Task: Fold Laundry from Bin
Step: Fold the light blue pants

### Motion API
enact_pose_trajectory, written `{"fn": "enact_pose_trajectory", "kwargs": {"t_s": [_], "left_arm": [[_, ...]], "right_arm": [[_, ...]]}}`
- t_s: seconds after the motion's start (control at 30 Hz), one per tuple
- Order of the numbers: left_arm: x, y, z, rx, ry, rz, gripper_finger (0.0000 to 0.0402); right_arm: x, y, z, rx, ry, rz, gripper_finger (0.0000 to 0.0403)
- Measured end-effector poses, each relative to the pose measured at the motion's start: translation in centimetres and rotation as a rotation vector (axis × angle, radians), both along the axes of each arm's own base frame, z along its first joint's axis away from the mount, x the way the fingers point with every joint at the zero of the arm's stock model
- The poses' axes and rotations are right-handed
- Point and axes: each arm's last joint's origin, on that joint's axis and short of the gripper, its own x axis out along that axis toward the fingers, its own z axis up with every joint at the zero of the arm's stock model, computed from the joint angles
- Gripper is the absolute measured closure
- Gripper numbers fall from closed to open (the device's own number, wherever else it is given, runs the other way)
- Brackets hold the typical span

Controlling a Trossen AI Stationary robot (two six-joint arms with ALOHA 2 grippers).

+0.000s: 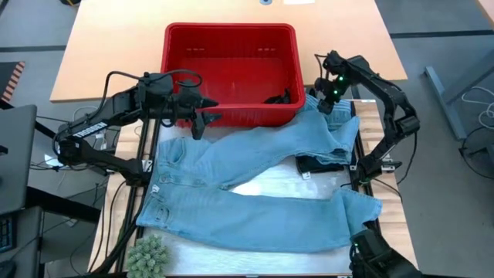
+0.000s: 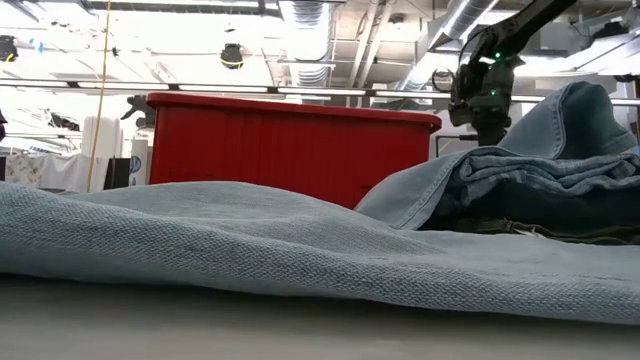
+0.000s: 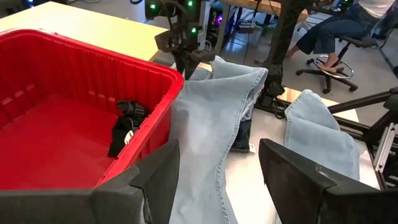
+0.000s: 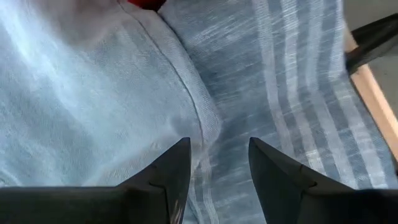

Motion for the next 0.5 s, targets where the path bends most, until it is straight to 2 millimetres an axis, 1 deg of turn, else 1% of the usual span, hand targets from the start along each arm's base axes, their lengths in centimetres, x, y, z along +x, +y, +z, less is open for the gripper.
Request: {"fn": "enact_pose_trajectory", "kwargs": {"t_s": [0.17,0.33,0.5], "left_arm": [[0.0,0.0,0.0,0.015,0.008,-0.007,0.0193],[0.0,0.0,-0.1,0.016,0.011,-0.009,0.0193],[0.0,0.0,-0.1,0.018,0.011,-0.010,0.0193]], "right_arm": [[0.6,-0.3,-1.0,0.038,0.017,0.011,0.0216],[1.6,-0.6,-1.8,0.035,0.022,0.081,0.0217],[1.9,-0.5,-2.1,0.045,0.027,0.094,0.0217]]}}
